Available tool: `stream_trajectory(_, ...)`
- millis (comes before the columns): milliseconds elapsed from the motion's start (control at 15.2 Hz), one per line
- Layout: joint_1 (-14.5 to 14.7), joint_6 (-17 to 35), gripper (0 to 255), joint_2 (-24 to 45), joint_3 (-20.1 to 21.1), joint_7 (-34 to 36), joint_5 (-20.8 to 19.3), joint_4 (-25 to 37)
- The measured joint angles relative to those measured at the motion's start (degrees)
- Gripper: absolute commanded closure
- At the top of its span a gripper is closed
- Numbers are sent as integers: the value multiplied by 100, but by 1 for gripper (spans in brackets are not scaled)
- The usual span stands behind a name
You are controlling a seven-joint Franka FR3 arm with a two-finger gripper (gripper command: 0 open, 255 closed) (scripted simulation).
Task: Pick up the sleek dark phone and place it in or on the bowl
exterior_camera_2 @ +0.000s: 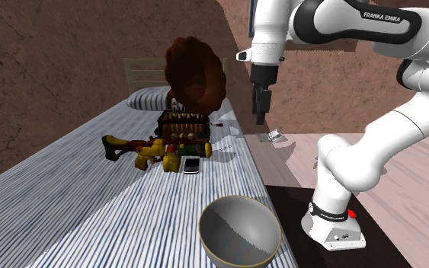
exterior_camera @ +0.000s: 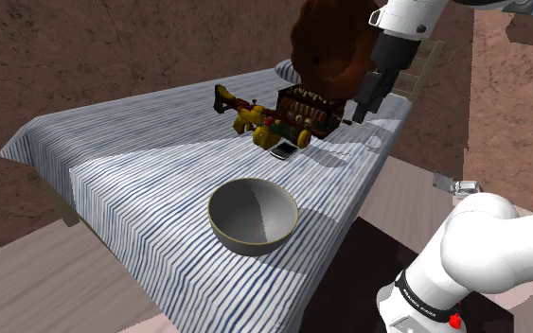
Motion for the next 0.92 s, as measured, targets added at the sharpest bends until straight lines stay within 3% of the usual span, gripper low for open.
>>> stream_trajectory(198, -104, 241, 0, 197, 105, 324, 80, -56)
stream_trajectory(924, -998, 1919, 0, 2012, 814, 3189, 461, 73)
